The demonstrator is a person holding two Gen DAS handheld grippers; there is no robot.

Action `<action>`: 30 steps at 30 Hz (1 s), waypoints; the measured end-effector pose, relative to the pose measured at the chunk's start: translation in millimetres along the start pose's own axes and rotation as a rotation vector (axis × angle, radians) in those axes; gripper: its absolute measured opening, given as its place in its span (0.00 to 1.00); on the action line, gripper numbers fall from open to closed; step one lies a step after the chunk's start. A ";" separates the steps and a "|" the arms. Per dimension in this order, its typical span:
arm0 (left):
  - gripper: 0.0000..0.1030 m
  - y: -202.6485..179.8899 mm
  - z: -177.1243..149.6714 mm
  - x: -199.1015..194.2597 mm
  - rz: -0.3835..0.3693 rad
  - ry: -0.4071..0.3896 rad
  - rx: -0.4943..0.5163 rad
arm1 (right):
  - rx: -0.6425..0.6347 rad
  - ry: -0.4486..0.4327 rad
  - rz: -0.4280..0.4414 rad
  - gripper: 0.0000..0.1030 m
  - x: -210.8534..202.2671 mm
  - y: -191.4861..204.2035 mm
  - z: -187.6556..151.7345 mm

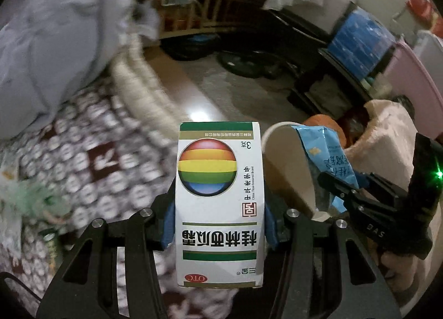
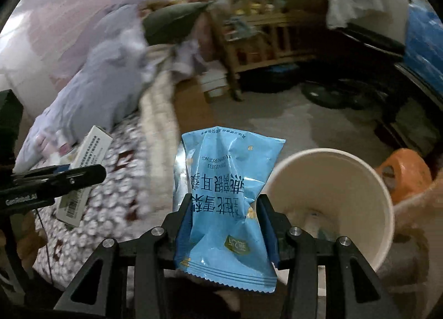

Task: Collect trash
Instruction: 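Carry both items to the cream bucket and open both tools to drop them, then return both tools to the trash pile on the bed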

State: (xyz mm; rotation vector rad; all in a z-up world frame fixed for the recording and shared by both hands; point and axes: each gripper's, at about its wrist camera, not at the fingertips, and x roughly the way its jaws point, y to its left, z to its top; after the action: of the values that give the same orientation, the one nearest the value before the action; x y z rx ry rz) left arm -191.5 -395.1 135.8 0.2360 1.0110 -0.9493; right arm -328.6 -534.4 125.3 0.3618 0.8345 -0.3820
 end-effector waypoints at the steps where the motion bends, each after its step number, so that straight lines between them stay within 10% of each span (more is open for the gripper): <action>1: 0.47 -6.7 2.2 4.3 -0.007 0.002 0.008 | 0.018 -0.002 -0.018 0.43 -1.6 -10.3 -0.5; 17: 0.49 -77.5 32.0 62.5 -0.207 0.036 0.053 | 0.162 0.014 -0.189 0.51 1.8 -90.6 -10.1; 21: 0.62 -84.2 35.2 68.4 -0.253 0.030 0.048 | 0.183 -0.002 -0.257 0.59 3.8 -98.3 -10.3; 30: 0.66 -67.7 31.5 57.0 -0.213 0.015 0.018 | 0.217 -0.002 -0.228 0.68 6.8 -95.7 -11.2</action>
State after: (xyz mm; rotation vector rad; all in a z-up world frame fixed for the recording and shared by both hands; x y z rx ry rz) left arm -213.4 -485.6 123.4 0.1518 1.0565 -1.1516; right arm -375.8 -614.1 97.9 0.4693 0.8369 -0.6881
